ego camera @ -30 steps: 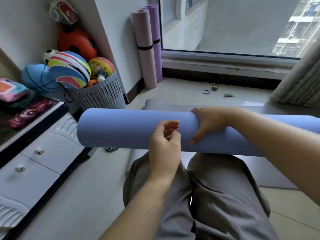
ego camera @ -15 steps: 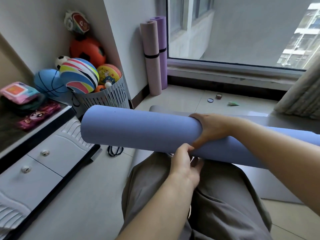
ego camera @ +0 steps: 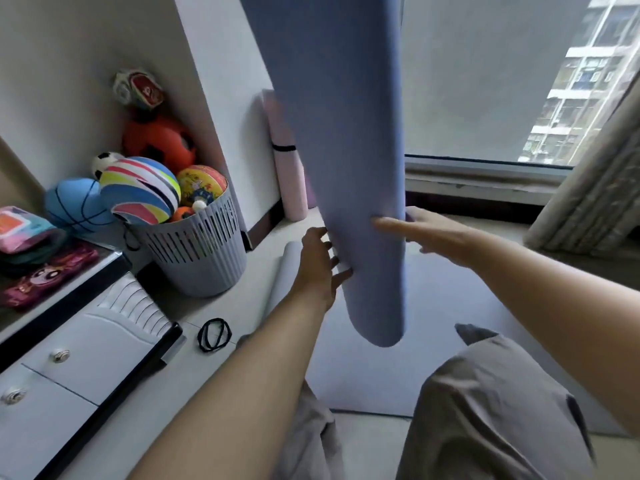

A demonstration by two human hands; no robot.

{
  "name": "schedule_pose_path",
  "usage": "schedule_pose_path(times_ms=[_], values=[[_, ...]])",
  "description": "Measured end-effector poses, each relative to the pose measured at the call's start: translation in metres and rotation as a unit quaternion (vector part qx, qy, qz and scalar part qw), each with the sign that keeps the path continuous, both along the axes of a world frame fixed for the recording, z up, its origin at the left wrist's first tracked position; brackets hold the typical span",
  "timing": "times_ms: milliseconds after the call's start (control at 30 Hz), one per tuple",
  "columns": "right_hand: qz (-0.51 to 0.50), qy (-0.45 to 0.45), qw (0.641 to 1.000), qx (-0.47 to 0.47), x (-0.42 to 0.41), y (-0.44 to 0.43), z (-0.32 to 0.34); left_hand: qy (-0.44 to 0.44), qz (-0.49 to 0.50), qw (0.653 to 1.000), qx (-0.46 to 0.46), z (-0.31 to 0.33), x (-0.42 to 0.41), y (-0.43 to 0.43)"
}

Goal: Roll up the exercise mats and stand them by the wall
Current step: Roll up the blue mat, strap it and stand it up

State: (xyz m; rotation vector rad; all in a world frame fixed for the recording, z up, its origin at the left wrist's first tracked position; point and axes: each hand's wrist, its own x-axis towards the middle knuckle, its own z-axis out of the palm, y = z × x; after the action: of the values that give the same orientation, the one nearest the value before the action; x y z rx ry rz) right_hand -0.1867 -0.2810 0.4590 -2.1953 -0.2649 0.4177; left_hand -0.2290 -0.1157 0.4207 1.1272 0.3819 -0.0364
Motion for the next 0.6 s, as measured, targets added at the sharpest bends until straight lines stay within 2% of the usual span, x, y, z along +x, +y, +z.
schedule_pose_path(times_ms=[167, 267, 467, 600], values=[[-0.052, 0.138, 0.984, 0.099, -0.017, -0.014, -0.059, 0.063, -0.055, 0.992, 0.091, -0.033, 0.005, 0.005], [-0.062, 0.172, 0.975, 0.128, -0.028, -0.017, -0.091, 0.093, -0.079, 0.984, 0.131, -0.055, 0.002, -0.002], [-0.086, 0.25, 0.947, 0.182, -0.032, -0.019, -0.128, 0.105, -0.107, 0.982, 0.115, -0.1, 0.0, -0.008], [-0.121, 0.308, 0.906, 0.264, -0.027, -0.023, -0.138, 0.122, -0.13, 0.978, 0.107, -0.106, 0.003, -0.007]])
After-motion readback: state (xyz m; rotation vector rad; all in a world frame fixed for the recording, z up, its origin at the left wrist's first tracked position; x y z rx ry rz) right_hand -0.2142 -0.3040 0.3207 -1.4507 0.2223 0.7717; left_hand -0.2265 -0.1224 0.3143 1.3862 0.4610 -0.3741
